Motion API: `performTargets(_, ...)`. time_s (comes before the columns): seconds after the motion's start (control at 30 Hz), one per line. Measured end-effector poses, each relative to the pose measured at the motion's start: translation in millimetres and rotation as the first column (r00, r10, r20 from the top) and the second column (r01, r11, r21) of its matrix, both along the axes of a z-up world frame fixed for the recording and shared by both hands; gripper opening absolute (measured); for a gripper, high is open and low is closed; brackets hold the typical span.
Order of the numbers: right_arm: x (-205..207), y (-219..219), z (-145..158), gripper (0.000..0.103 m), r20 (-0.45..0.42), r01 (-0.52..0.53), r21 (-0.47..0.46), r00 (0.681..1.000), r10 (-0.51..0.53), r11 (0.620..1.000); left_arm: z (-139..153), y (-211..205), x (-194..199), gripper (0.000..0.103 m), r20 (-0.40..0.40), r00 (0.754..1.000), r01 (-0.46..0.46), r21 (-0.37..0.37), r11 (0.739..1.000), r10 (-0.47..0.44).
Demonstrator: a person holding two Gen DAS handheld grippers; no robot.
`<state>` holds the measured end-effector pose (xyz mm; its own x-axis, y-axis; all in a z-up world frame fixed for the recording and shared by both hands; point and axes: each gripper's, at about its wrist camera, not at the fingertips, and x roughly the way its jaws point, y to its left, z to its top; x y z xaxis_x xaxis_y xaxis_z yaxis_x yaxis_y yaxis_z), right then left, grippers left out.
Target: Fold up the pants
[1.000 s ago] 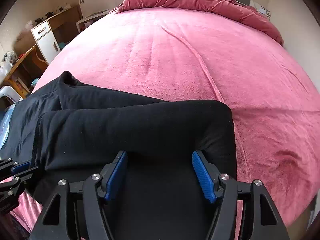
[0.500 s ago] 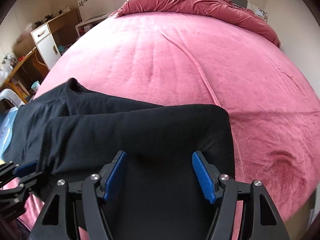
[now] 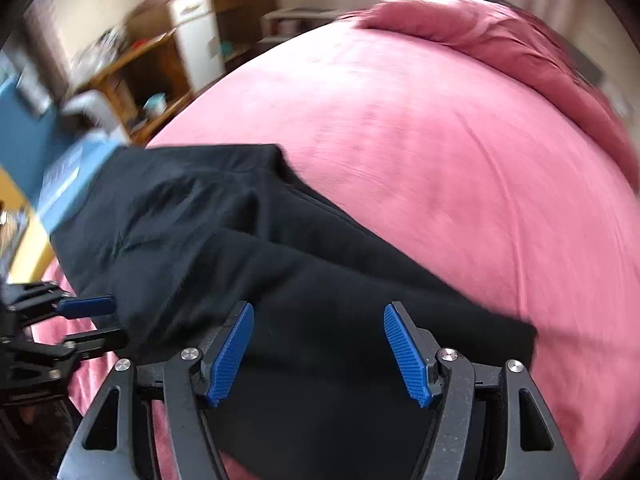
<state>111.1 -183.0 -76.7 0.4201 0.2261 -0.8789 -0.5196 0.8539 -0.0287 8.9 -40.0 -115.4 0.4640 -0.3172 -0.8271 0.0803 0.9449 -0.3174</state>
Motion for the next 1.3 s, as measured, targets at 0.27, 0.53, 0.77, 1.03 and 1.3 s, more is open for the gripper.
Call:
performTargets(0.27, 32, 58, -40, 0.057, -0.115, -0.211, -0.139, 0.974, 0.196, 0.968, 4, 66, -22, 0.039, -0.035, 0.986, -0.166, -0.038, 0.985, 0.164)
performTargets(0.53, 33, 57, -40, 0.028, -0.079, -0.182, -0.136, 0.982, 0.172, 0.974, 10, 85, -30, 0.039, -0.065, 0.966, -0.254, -0.068, 0.965, 0.25)
performTargets(0.77, 26, 49, -39, 0.053, -0.017, -0.064, -0.098, 0.998, 0.063, 0.993, 16, 159, -62, 0.042, -0.139, 0.864, -0.501, -0.167, 0.849, 0.483)
performTargets(1.03, 2, 14, -6, 0.056, 0.047, 0.086, 0.072, 0.995, -0.089, 0.994, -5, 246, -104, 0.043, -0.287, 0.642, -0.766, -0.288, 0.575, 0.711)
performTargets(1.3, -39, 13, -6, 0.057, 0.027, 0.105, 0.16, 0.993, -0.111, 0.982, -24, 274, -104, 0.042, -0.353, 0.577, -0.811, -0.358, 0.463, 0.737)
